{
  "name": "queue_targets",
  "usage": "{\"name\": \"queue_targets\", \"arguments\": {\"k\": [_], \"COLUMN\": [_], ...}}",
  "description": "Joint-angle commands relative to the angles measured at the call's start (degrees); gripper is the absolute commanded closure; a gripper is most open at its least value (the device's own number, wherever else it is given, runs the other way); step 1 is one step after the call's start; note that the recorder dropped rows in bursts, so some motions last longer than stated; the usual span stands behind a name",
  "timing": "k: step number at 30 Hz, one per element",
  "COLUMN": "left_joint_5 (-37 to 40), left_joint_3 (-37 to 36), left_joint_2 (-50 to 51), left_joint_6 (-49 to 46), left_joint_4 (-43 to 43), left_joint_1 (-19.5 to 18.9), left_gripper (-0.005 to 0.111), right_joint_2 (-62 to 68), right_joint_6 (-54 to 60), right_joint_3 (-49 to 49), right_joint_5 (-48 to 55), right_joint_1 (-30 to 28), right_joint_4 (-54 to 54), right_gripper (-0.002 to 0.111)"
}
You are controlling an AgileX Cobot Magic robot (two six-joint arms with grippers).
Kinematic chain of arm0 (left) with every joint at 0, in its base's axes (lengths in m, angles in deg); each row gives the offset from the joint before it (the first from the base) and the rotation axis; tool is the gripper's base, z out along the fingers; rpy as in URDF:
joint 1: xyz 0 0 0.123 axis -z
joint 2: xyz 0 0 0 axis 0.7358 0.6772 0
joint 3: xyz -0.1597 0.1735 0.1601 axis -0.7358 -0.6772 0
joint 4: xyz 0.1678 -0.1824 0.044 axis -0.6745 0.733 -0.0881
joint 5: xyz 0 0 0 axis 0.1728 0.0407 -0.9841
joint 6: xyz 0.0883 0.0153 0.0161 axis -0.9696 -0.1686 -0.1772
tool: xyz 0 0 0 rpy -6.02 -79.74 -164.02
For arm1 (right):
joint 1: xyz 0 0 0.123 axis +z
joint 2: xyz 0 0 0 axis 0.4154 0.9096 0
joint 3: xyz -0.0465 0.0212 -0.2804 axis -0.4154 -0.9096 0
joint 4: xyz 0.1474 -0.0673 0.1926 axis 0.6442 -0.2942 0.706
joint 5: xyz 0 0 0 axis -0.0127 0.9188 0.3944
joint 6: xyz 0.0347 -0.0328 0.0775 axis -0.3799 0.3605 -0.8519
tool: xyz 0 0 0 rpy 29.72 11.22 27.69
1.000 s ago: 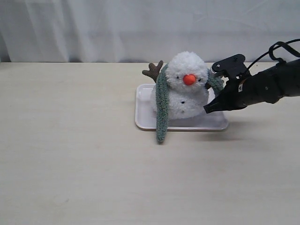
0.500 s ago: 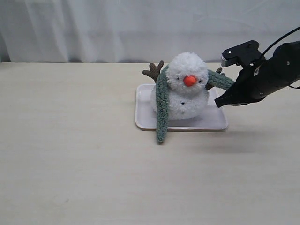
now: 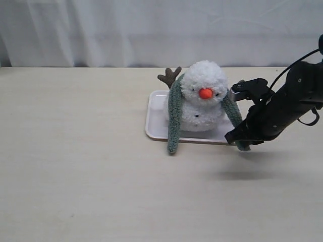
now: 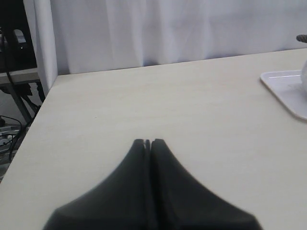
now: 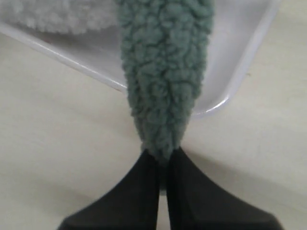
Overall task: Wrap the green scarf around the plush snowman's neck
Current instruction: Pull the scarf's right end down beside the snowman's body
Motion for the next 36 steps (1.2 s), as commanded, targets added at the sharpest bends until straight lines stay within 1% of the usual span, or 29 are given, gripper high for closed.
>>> {"name": "queue_targets", "arguments": {"k": [1, 3, 6, 9, 12, 15, 23, 27, 29, 35, 36], "left_joint_5": [-0.70, -0.70, -0.70, -0.70, -0.70, -0.70, -0.70, -0.70, -0.70, -0.70, -0.70], "left_joint_3": [-0.12, -0.12, -0.12, -0.12, -0.12, -0.12, -0.12, -0.12, -0.12, -0.12, -0.12], "left_joint_2": [-0.13, -0.13, -0.13, -0.13, -0.13, -0.13, -0.13, -0.13, -0.13, -0.13, -0.13], "left_joint_6": [0.16, 0.16, 0.16, 0.16, 0.16, 0.16, 0.16, 0.16, 0.16, 0.16, 0.16], "left_joint_4": [0.09, 0.09, 0.09, 0.09, 0.09, 0.09, 0.09, 0.09, 0.09, 0.09, 0.09], "left_joint_1": [-0.07, -0.07, -0.07, -0.07, -0.07, -0.07, -0.07, -0.07, -0.07, -0.07, -0.07], "left_gripper": [0.107, 0.107, 0.107, 0.107, 0.107, 0.107, 0.107, 0.107, 0.107, 0.107, 0.107], "right_joint_2": [-0.82, -1.29, -2.00, -3.04, -3.56, -2.88, 2.08, 2.27, 1.90, -0.77, -1.44], "right_joint_6": [1.21, 1.09, 2.96, 8.42, 15.83, 20.75, 21.19, 21.19, 21.19, 21.44, 21.54], "right_joint_3": [-0.17, -0.17, -0.06, -0.06, -0.06, -0.62, -1.81, -1.81, -1.81, -1.81, -1.81], "right_joint_5": [0.71, 0.72, 0.59, 1.75, 4.01, 5.91, 4.98, 3.03, 2.59, 2.60, 2.72], "right_joint_1": [0.06, 0.06, 0.06, 0.06, 0.06, 0.06, 0.06, 0.06, 0.06, 0.06, 0.06], "right_joint_4": [1.18, 1.77, 5.46, 12.47, 22.02, 27.84, 28.57, 29.23, 29.23, 29.23, 29.23], "right_gripper": [0.104, 0.104, 0.104, 0.104, 0.104, 0.104, 0.104, 0.103, 0.096, 0.064, 0.060]}}
